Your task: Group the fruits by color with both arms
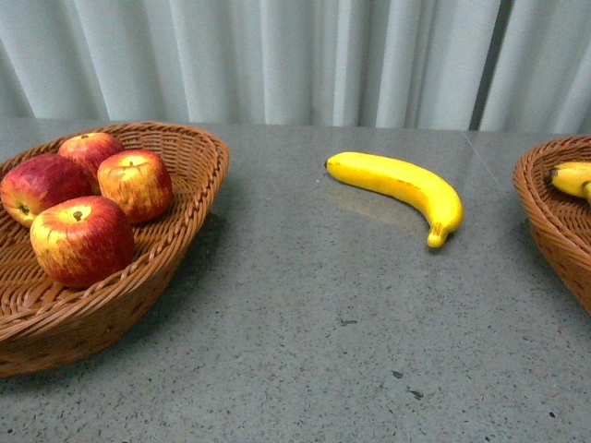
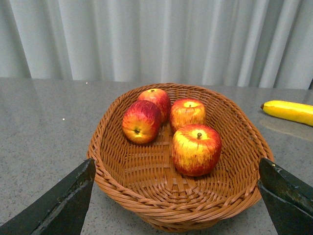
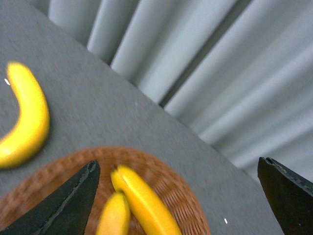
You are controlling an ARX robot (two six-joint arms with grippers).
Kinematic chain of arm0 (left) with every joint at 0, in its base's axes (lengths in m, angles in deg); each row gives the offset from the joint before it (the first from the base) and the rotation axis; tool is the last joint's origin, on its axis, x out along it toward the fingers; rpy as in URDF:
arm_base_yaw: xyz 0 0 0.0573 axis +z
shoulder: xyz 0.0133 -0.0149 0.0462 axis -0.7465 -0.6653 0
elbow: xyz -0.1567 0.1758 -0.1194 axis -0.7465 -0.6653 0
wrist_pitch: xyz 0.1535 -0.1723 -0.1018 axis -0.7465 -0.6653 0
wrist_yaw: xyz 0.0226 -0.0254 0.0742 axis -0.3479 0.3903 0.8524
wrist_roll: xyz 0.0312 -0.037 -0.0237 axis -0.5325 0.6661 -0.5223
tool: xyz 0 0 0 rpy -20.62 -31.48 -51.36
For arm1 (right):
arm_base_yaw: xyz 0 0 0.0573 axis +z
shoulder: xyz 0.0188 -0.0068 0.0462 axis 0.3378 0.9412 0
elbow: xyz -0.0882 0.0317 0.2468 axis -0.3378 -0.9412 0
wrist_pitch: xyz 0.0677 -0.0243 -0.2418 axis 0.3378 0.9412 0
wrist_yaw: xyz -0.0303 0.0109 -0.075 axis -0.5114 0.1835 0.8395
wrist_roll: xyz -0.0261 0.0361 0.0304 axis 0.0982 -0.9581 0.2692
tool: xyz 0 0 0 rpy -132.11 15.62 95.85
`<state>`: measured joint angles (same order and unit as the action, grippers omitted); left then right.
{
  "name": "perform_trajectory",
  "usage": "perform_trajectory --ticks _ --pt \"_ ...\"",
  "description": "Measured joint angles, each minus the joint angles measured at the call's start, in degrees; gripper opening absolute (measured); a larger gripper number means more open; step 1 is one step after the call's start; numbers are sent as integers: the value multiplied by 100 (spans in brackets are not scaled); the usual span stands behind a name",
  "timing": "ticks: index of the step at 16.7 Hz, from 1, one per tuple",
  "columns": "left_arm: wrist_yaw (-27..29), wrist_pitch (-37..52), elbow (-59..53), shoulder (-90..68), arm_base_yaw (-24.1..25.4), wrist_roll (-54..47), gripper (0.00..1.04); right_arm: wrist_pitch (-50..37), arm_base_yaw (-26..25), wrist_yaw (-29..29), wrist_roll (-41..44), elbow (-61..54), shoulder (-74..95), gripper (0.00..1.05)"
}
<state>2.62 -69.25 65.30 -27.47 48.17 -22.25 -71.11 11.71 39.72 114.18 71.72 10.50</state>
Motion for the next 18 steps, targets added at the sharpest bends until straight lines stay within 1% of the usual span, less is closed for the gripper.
perform_trajectory --ticks 2,4,7,8,10,12,16,17,18 --pt "0 0 0 0 0 0 98 -79 514 -179 -647 533 341 98" --pt "0 0 0 0 0 0 98 -216 1261 -216 -1397 1215 1119 98" --pt "0 0 0 0 0 0 98 105 1917 0 -1764 2129 2166 98" --pt "0 0 0 0 0 0 98 341 2122 83 -1810 2610 2695 98" --pt "0 -2 0 0 0 0 98 807 2371 310 -1808 3309 3541 98" --pt "0 0 0 0 0 0 98 1346 2498 522 -1808 3762 4085 98" --pt "0 -2 0 0 0 0 98 2334 2566 1023 -1834 4450 4682 98" --pt "0 0 0 0 0 0 98 2555 2564 1060 -1847 4559 4765 98" --pt "2 -2 0 0 0 0 98 2688 2559 1226 -1851 4621 4833 98"
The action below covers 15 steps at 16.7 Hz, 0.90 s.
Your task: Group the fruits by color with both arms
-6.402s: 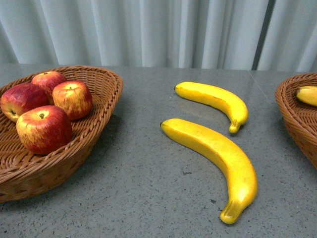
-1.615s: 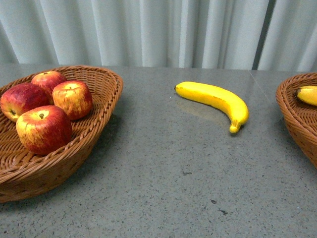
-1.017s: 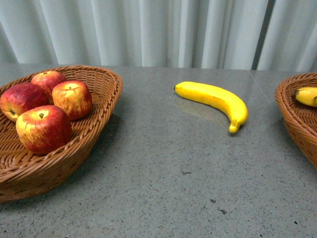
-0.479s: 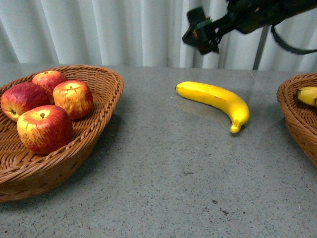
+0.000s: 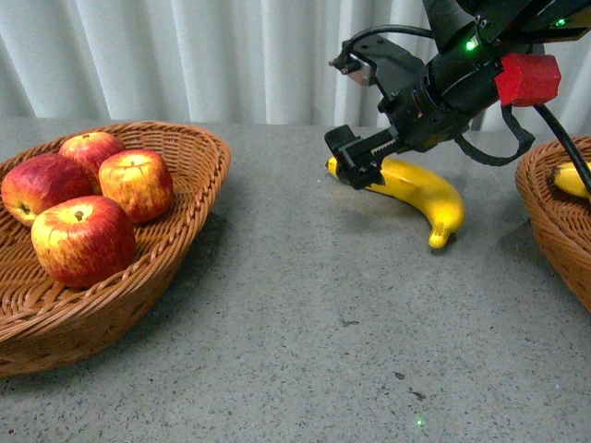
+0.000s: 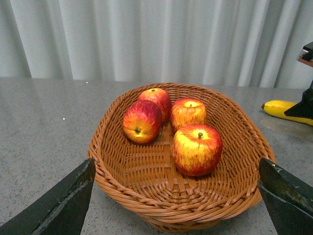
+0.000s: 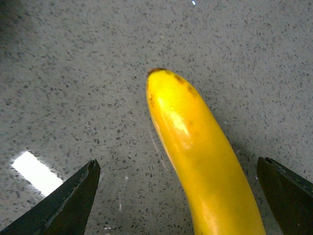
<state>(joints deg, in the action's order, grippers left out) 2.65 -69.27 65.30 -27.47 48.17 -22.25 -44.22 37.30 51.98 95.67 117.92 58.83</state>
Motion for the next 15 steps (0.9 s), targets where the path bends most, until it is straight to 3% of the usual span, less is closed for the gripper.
perform_trajectory --ticks 7,13,15 --pt "0 2 0 0 0 0 98 444 -225 597 363 -111 101 98" --pt "-2 0 0 0 0 0 98 262 -133 531 385 -256 87 39" --pt "-2 0 0 0 0 0 98 -157 -151 186 -9 -262 83 37"
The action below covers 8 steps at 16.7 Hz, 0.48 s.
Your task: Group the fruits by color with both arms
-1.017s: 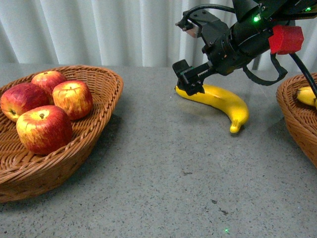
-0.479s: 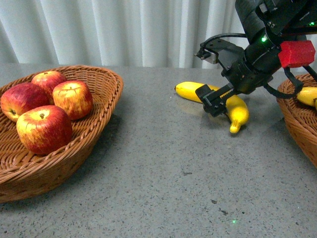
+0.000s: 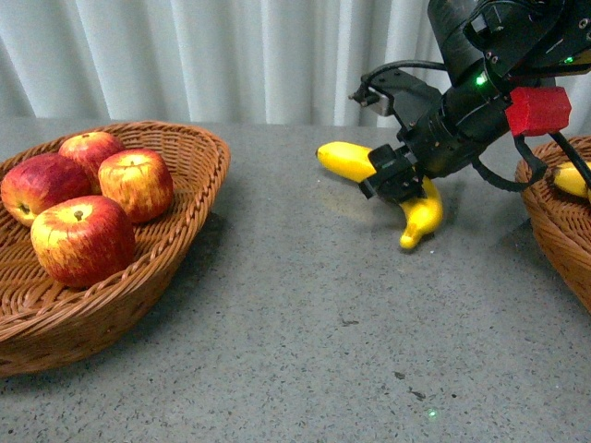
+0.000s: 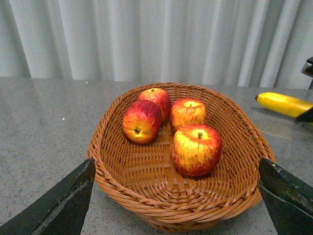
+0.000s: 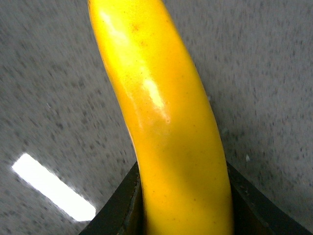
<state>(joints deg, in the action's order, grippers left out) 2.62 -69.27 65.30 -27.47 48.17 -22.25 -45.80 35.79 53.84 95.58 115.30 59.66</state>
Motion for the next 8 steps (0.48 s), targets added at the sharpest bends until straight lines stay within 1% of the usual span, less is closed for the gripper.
perform_trajectory --ticks 2,4,6,8 --pt "0 2 0 0 0 0 98 -629 -87 -717 -671 -177 -280 37" --pt "0 0 0 0 0 0 98 -1296 -256 -1379 -1364 -592 -914 37" --pt "0 0 0 0 0 0 98 -2057 -658 -1797 -1947 -1211 -1788 37" --pt "0 0 0 0 0 0 98 -2444 -1261 -1939 -2114 -1967 -2553 37"
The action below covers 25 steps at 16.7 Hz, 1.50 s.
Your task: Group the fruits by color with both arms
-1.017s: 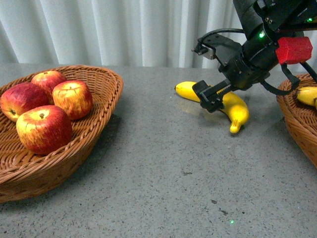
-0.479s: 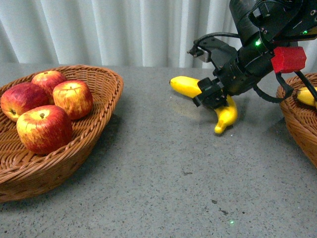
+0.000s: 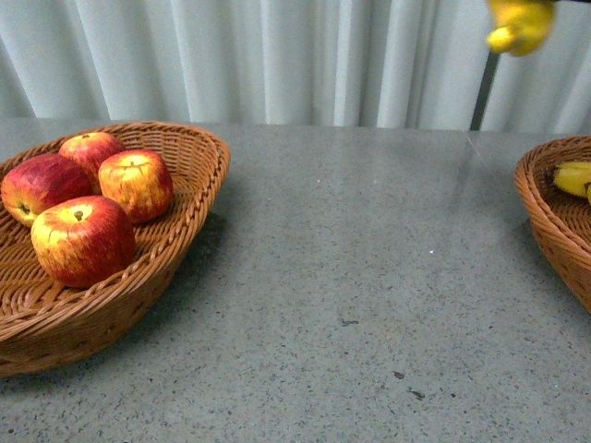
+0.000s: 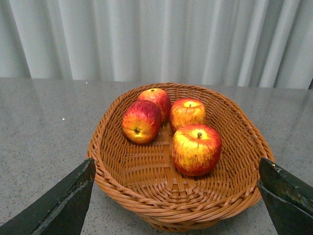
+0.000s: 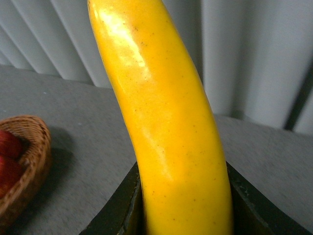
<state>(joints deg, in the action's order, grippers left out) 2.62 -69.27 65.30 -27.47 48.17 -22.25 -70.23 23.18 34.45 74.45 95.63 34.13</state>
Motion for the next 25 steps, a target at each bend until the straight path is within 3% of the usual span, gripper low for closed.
perform_trajectory --ticks 2,5,10,15,16,22,23,25 --pt "0 0 0 0 0 0 98 177 -691 -74 240 -817 -595 37" --pt "0 0 0 0 0 0 98 345 -1460 50 1263 -1768 -1224 37" --pt "0 0 0 0 0 0 98 675 -1814 597 2798 -2503 -1368 36" --pt "0 0 0 0 0 0 98 717 -1762 337 2905 -2586 -1941 94" --pt "0 0 0 0 0 0 98 691 -1725 302 2830 -2586 -2087 100" --pt "0 0 0 0 0 0 98 127 -1419 -870 1268 -2874 -3790 98" --pt "0 0 0 0 0 0 98 -166 -1272 -595 981 -3073 -4218 95" --pt "-2 0 0 0 0 0 98 -278 -997 907 612 -3689 -5023 78"
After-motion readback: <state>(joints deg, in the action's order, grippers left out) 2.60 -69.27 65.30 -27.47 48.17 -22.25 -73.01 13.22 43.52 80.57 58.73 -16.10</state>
